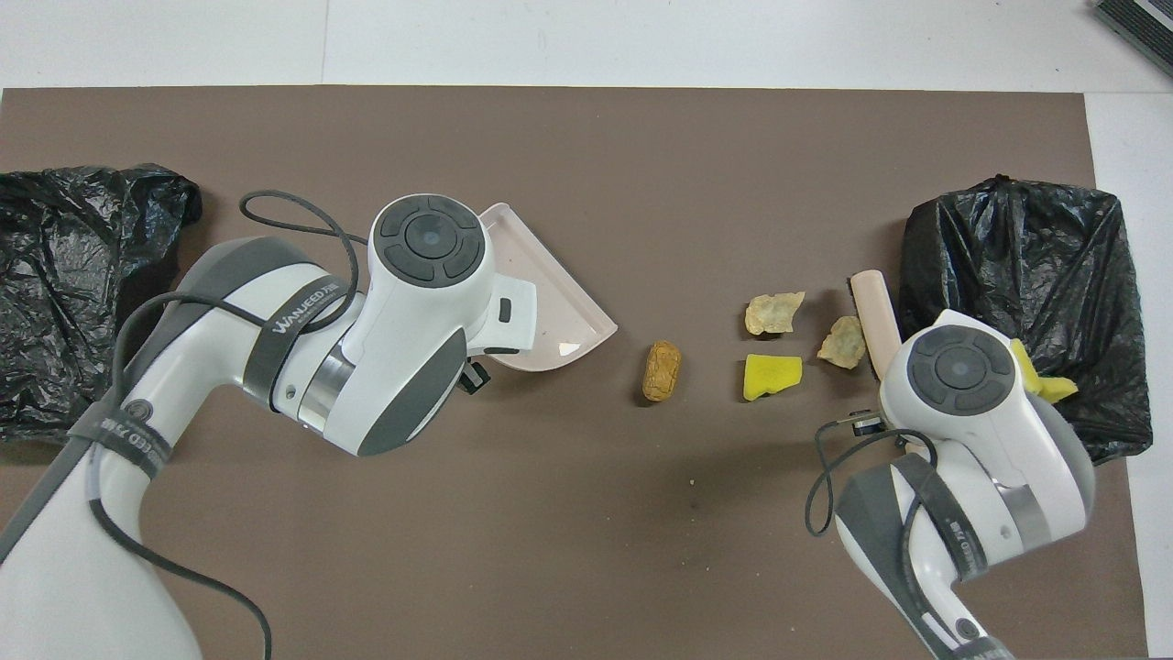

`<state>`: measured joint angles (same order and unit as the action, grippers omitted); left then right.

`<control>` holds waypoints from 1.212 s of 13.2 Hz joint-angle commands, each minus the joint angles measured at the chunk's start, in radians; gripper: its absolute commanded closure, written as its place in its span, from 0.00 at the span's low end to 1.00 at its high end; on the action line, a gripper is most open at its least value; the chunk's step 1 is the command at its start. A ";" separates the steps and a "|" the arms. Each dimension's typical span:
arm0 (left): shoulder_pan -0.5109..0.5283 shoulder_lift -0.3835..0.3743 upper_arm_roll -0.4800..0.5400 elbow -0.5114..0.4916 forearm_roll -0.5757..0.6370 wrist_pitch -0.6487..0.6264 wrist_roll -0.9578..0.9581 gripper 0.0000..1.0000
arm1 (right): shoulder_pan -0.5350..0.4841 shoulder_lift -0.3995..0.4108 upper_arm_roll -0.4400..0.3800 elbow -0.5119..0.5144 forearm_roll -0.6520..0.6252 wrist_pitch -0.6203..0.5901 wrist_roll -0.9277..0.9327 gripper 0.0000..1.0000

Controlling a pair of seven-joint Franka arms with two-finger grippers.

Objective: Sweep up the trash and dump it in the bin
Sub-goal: 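Sweep the rocks and sponges toward the dustpan with the right gripper's brush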

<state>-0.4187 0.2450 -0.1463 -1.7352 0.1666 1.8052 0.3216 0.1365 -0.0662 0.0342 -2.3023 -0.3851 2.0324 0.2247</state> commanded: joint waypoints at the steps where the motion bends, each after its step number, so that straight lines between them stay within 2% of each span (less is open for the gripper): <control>1: -0.002 -0.110 -0.004 -0.156 0.054 0.032 0.079 1.00 | -0.020 0.009 0.012 0.017 -0.006 0.015 -0.025 1.00; 5: -0.006 -0.180 -0.010 -0.294 0.065 0.144 0.146 1.00 | -0.014 0.022 0.012 0.024 -0.014 0.019 -0.025 1.00; 8: -0.005 -0.178 -0.012 -0.300 0.063 0.175 0.367 1.00 | 0.000 0.055 0.015 0.032 -0.003 0.038 -0.015 1.00; 12: -0.020 -0.159 -0.012 -0.302 0.053 0.200 0.378 1.00 | 0.077 0.097 0.016 0.069 0.048 0.037 -0.001 1.00; 16: -0.028 -0.164 -0.013 -0.313 0.051 0.191 0.379 1.00 | 0.182 0.106 0.016 0.098 0.156 0.017 0.004 1.00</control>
<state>-0.4314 0.1066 -0.1671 -2.0119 0.2131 1.9756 0.6898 0.2887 0.0260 0.0497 -2.2309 -0.2716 2.0632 0.2273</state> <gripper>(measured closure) 0.692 0.740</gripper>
